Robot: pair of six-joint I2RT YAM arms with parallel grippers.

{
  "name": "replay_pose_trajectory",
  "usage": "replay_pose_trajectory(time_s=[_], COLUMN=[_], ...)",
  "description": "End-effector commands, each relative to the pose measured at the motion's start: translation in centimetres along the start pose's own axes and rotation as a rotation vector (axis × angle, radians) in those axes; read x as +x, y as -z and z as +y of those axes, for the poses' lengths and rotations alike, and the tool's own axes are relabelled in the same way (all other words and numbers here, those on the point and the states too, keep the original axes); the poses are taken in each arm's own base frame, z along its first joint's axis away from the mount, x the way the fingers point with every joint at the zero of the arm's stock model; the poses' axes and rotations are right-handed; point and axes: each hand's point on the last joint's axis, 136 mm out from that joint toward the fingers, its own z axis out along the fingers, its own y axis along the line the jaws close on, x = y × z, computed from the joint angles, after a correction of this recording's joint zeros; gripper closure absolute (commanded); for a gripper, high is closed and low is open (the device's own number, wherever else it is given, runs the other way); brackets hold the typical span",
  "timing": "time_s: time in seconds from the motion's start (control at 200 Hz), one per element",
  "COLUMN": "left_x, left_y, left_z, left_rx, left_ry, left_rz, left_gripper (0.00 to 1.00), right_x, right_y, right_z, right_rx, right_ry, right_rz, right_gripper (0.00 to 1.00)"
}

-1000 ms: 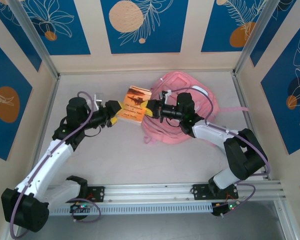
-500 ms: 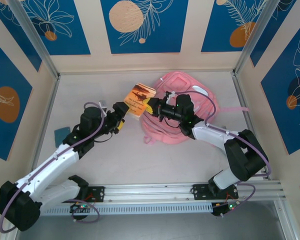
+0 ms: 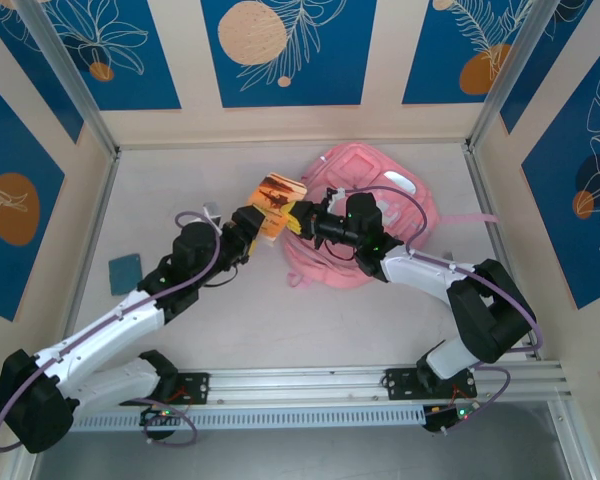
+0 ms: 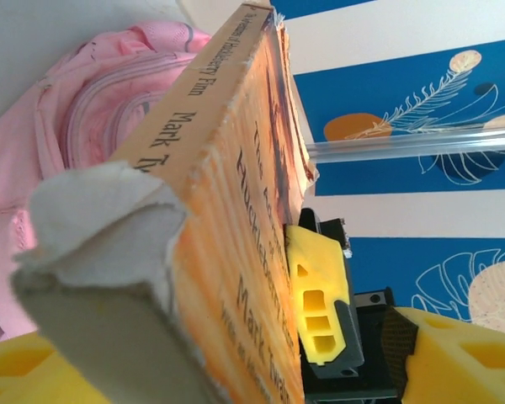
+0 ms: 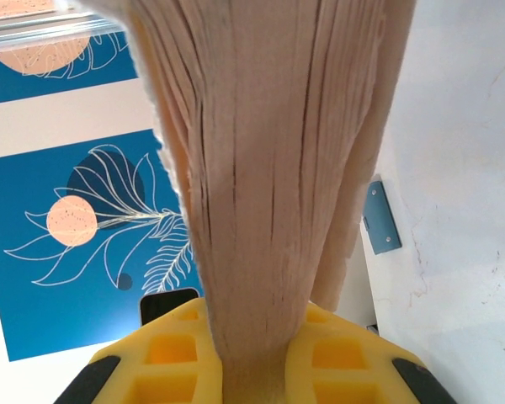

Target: Pack the student bag

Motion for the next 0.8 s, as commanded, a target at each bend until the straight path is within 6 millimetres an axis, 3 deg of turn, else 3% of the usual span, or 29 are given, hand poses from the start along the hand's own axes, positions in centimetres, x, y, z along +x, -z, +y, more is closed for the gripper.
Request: replay_pose_trajectory(time_s=[0.0,0.29,0.405,0.525,0.64,0.705,0.795], left_x=[-0.9,-0.8,-1.0,-1.1,-1.3,-1.6,-2.2], left_y=[0.3,-0.2,0.0,0.4,1.1,1.8,3.1], left_z=[-0.5,-0.4,-0.7,-0.5,0.4,1.1,2.3], left_rx=[0.024,0.025,0.032,0.015,-0.029,-0.069,-0.159], left_ry=[0.018,0.023,0.022,-0.001,-0.033,-0.071,-0.146], left_rz=[-0.063,-0.064,-0.069,-0.074,-0.087,-0.1,-0.117], left_gripper=[0.31,0.49,0.65,0.84,0.99,1.0,1.0], right_x=[0.4,0.7,1.0,1.7,1.3,0.7,-0.3], right_y=[0.2,0.2,0.0,0.5,2.7,4.5,7.2], right_z=[1.9,1.3,0.9,-0.2,-2.8,-4.6,-6.7], right_rx=[-0.054,-0.041,-0.007,0.107,0.347,0.495,0.686], right_ry=[0.049,0.033,0.05,0.144,0.249,0.305,0.403], right_rz=[-0.007,0.011,0.039,0.071,0.031,0.002,-0.016], right_gripper=[0.94,0.94,0.91,0.72,0.41,0.3,0.26])
